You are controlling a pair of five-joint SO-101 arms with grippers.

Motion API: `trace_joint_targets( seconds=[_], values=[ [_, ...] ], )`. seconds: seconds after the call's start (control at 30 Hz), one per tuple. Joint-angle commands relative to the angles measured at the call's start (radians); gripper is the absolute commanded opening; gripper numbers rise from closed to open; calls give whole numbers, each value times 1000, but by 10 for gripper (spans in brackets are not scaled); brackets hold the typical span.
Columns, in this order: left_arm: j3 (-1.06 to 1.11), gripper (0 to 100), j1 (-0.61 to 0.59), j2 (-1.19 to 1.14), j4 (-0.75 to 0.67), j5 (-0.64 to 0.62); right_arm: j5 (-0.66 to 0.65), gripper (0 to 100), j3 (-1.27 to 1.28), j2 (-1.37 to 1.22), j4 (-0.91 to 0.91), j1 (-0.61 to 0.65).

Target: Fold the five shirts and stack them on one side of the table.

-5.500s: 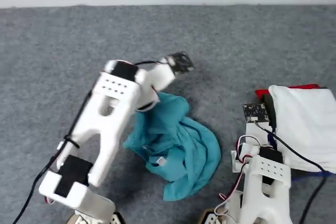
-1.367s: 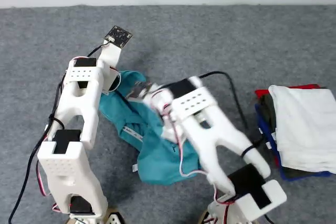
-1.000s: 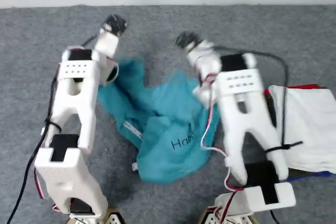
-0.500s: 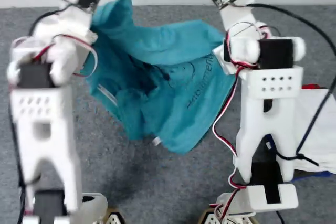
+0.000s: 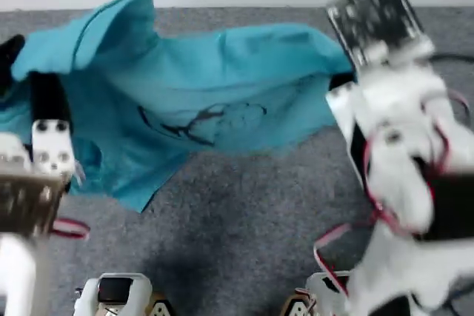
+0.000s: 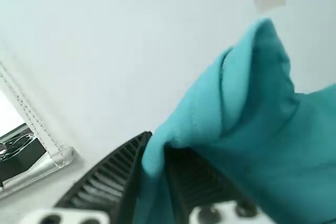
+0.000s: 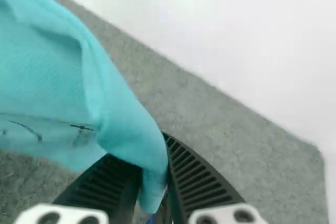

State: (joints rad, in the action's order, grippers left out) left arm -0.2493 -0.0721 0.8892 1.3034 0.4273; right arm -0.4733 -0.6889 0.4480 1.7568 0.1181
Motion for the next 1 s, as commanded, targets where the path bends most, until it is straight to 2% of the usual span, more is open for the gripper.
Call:
trace_joint_targets(
  seconds=[0.0, 0.13, 0.3, 0.5, 0.7, 0.97],
  values=[
    [-27, 14, -3, 35, 23, -6, 12, 9, 74, 151, 39, -15],
    [-79, 14, -3, 75, 23, -9, 46, 9, 143, 288, 39, -15],
    [-255, 14, -5, 83, 81, -11, 48, 9, 192, 390, 39, -16],
    [-415, 14, -11, 81, 89, -11, 48, 9, 192, 415, 38, -124],
    [-236, 14, -11, 61, 104, -11, 48, 9, 233, 414, 38, -134],
    [16, 14, -9, 58, 101, -9, 41, 9, 621, 418, -24, -131]
  ],
)
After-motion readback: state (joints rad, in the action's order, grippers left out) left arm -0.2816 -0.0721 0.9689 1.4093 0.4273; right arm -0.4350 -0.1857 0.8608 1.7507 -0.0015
